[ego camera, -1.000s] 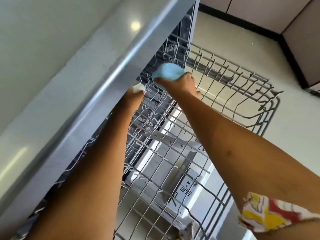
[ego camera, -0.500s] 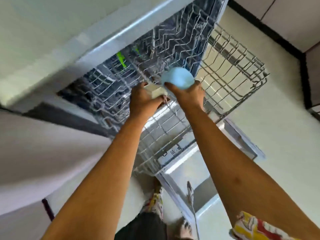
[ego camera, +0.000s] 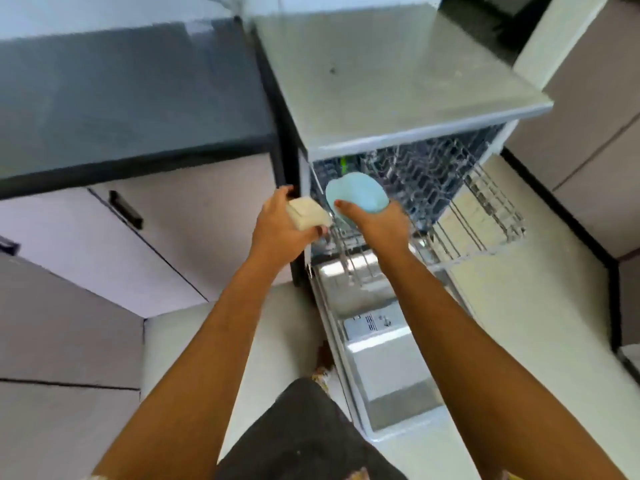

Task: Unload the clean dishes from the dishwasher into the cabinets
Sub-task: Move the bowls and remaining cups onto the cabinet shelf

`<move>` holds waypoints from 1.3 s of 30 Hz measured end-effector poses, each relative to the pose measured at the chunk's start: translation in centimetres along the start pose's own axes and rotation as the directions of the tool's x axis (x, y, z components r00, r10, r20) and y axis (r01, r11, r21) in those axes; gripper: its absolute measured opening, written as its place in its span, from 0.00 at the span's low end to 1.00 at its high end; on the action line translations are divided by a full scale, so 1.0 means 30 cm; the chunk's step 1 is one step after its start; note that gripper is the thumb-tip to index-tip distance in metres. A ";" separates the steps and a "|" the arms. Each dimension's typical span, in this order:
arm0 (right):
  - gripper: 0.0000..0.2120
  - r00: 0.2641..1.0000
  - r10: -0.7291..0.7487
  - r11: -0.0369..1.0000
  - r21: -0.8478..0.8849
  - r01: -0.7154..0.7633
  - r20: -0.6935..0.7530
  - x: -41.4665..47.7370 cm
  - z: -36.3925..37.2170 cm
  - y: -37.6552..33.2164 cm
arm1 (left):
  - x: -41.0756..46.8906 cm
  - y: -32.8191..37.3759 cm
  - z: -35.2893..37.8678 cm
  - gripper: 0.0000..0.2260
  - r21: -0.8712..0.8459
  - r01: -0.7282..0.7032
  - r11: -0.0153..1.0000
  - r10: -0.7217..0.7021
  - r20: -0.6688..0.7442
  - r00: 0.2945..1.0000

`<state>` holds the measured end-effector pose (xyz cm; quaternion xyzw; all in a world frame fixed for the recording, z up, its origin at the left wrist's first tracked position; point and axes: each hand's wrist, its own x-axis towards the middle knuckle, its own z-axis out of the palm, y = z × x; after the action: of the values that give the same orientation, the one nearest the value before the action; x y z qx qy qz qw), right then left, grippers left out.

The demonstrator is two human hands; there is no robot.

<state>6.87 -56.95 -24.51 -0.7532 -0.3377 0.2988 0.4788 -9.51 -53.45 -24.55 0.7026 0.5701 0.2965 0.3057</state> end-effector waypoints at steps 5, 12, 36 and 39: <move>0.42 0.984 -0.160 0.987 0.015 0.159 0.082 -0.118 0.114 -0.281 | -0.048 0.009 -0.315 0.40 -0.031 -0.015 0.999 0.011 -0.128 0.992; 0.41 0.919 -0.360 0.933 0.061 0.355 0.159 -0.187 0.353 -0.651 | 0.048 -0.005 -0.702 0.42 0.000 -0.037 0.999 0.035 -0.312 0.949; 0.32 0.625 -0.767 0.572 0.288 0.768 -0.142 0.129 0.905 -2.104 | 0.988 0.287 -1.930 0.44 0.389 -0.287 0.875 0.483 -0.736 0.475; 0.30 0.567 -0.796 0.507 0.280 0.815 -0.211 0.206 0.861 -2.256 | 1.078 0.381 -1.991 0.43 0.384 -0.380 0.841 0.522 -0.760 0.387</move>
<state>-24.51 -17.42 27.80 -0.4205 -0.5772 0.0757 0.6959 -42.50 -18.08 24.47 0.6174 0.4513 0.6257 -0.1536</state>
